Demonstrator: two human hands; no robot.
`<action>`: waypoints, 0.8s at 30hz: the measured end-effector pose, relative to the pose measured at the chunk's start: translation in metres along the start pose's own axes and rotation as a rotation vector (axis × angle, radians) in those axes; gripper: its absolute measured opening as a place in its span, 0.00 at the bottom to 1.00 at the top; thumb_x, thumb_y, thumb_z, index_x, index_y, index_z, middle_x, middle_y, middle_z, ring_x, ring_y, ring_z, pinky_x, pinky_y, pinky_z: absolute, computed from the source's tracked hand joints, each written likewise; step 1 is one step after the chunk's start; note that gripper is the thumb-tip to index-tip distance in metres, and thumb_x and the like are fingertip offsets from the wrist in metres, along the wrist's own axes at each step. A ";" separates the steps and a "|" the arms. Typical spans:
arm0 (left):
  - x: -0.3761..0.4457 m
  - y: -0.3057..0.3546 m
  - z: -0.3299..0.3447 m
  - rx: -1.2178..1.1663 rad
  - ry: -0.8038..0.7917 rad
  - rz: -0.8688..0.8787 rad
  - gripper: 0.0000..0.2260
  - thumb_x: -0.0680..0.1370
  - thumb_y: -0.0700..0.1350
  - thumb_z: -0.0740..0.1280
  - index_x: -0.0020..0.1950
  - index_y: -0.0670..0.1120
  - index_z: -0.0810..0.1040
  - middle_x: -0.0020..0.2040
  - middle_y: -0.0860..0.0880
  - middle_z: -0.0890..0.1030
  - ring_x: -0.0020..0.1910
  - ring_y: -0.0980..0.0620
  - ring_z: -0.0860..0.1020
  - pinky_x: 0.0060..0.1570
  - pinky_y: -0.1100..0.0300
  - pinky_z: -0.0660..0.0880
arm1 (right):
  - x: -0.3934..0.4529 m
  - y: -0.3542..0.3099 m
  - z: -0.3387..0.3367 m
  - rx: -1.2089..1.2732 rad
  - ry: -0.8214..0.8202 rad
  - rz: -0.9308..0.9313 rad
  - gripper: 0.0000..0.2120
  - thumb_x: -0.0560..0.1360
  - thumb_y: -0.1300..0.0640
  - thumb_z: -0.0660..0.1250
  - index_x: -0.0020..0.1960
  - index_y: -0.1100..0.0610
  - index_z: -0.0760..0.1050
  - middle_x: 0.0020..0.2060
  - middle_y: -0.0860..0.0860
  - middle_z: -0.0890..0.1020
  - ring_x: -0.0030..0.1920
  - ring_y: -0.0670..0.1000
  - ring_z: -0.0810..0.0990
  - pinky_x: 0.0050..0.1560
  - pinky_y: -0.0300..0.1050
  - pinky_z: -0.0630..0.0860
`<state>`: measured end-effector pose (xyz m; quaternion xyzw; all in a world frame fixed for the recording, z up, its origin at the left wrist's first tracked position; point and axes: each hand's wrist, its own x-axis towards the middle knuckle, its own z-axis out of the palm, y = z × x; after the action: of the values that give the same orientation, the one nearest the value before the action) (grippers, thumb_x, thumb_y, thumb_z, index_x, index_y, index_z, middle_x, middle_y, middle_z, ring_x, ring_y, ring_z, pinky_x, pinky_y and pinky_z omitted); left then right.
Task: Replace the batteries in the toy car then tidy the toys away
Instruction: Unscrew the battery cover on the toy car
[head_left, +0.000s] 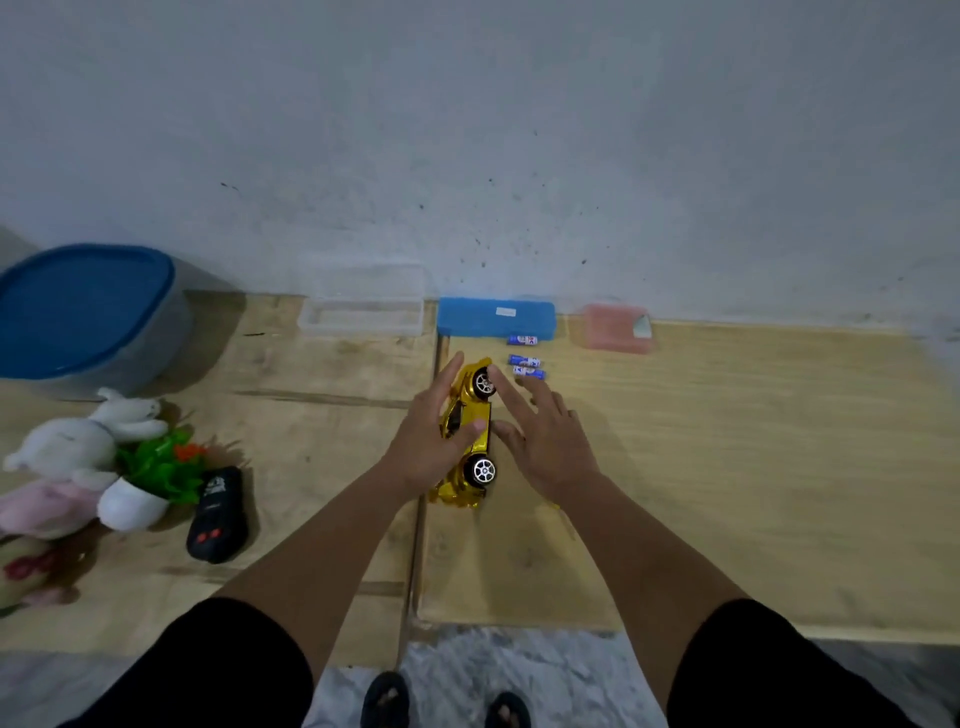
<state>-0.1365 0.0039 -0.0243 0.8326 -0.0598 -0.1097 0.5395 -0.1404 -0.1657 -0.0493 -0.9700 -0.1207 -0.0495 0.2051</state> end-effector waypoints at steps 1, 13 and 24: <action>0.000 0.003 -0.003 -0.038 -0.019 -0.002 0.32 0.77 0.48 0.68 0.75 0.62 0.54 0.74 0.51 0.64 0.72 0.54 0.63 0.70 0.46 0.64 | 0.003 -0.003 -0.004 0.031 -0.010 -0.011 0.30 0.74 0.32 0.40 0.72 0.39 0.39 0.70 0.54 0.65 0.65 0.58 0.69 0.57 0.55 0.70; -0.006 0.013 -0.025 -0.469 -0.081 -0.056 0.33 0.78 0.37 0.65 0.72 0.68 0.58 0.72 0.53 0.68 0.66 0.51 0.72 0.64 0.46 0.72 | 0.022 -0.024 -0.024 0.255 -0.225 -0.017 0.24 0.80 0.43 0.50 0.72 0.32 0.43 0.73 0.55 0.59 0.71 0.58 0.63 0.67 0.53 0.67; -0.007 0.006 -0.035 -0.242 -0.086 -0.014 0.32 0.81 0.43 0.61 0.75 0.63 0.47 0.74 0.54 0.64 0.69 0.55 0.68 0.65 0.57 0.70 | 0.030 -0.051 -0.034 0.527 -0.319 0.113 0.24 0.81 0.51 0.54 0.74 0.39 0.51 0.70 0.52 0.70 0.64 0.54 0.72 0.59 0.39 0.69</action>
<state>-0.1343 0.0337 -0.0046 0.7564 -0.0631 -0.1555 0.6322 -0.1264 -0.1280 0.0053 -0.8842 -0.1058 0.1478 0.4303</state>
